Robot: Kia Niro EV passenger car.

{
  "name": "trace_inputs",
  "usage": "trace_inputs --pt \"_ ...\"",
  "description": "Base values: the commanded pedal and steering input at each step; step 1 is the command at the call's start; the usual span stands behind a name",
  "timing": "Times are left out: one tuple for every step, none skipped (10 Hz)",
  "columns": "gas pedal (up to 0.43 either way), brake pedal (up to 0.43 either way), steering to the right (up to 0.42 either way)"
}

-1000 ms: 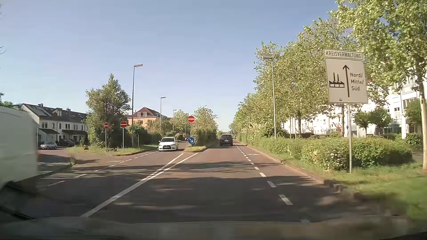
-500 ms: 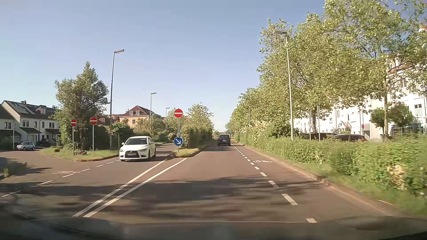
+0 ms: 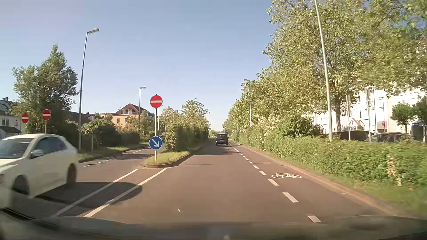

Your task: Follow the waypoints while adhering to traffic rules and regulations

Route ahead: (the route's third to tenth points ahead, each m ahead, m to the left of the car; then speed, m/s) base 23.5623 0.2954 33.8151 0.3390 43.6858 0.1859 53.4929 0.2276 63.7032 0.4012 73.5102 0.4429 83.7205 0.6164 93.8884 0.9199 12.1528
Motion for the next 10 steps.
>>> trace_inputs --pt "0.067 0.000 0.007" --pt "0.067 0.000 0.007" --pt "0.067 0.000 0.006" --pt "0.067 0.000 0.005" --pt "0.067 0.000 0.005" --pt "0.067 0.000 0.004" --pt "0.067 0.000 0.003" --pt "0.059 0.000 0.002" --pt "0.059 0.000 0.000" --pt "0.047 0.000 -0.001"
